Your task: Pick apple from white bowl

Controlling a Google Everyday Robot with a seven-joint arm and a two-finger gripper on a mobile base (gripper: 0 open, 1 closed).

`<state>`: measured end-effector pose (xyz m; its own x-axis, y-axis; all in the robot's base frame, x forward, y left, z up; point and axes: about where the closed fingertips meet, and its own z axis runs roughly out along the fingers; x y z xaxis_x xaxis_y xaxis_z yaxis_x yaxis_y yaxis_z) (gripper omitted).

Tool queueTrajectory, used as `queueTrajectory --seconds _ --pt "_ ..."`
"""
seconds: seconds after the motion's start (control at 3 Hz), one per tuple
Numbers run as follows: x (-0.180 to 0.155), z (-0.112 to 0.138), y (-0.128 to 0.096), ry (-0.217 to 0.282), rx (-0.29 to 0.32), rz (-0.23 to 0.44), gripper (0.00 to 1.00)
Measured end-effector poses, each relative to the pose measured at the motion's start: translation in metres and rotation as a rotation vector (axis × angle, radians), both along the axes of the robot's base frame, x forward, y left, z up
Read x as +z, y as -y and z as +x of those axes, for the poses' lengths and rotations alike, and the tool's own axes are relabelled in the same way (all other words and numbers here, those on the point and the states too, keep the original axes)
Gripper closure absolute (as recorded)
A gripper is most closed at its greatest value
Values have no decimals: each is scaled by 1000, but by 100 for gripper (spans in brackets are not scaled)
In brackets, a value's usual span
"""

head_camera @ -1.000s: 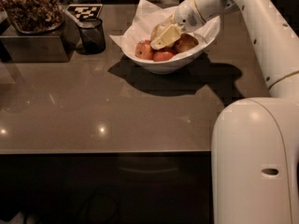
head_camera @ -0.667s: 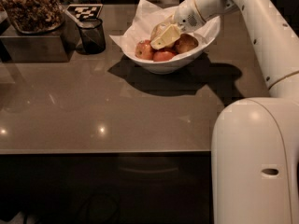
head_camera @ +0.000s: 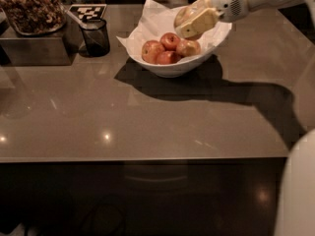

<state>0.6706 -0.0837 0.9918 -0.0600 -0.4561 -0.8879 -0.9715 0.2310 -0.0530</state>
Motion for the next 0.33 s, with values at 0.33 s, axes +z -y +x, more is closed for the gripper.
queueTrajectory --seconds 0.33 --pt "27 -48 21 6 -30 85 100"
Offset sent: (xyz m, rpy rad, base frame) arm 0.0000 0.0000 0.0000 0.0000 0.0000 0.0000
